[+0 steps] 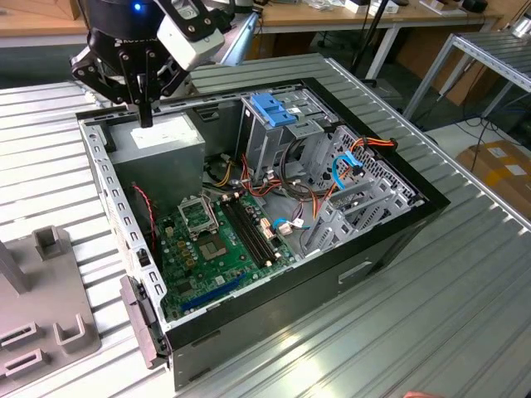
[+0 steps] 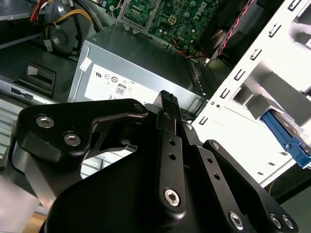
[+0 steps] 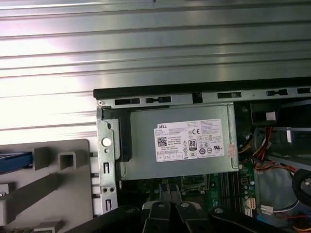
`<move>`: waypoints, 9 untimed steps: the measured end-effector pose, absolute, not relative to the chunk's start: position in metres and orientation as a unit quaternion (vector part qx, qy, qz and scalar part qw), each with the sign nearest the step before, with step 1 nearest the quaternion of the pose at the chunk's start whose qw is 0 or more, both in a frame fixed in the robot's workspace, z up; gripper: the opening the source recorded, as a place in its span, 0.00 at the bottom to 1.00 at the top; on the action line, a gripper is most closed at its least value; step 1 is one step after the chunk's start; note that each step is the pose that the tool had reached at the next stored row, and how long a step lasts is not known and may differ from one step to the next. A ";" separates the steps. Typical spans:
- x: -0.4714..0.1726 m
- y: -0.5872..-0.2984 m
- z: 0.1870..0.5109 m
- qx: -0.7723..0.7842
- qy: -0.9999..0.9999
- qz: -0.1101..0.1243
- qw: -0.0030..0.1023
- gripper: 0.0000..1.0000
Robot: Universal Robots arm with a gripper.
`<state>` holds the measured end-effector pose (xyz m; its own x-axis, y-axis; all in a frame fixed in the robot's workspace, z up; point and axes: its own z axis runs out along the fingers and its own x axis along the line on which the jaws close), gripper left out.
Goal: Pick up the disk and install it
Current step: 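Reach for the disk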
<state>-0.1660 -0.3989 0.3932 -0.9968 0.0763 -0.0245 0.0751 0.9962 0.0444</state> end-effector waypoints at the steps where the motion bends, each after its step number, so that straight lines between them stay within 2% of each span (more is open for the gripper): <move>1: -0.167 -0.399 0.393 0.038 0.999 0.022 0.013 0.11; 9: -0.178 -0.399 0.393 0.038 0.999 0.022 0.013 0.11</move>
<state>-0.1776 -0.3989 0.3933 -0.9968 0.0762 -0.0244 0.0751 0.9962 0.0444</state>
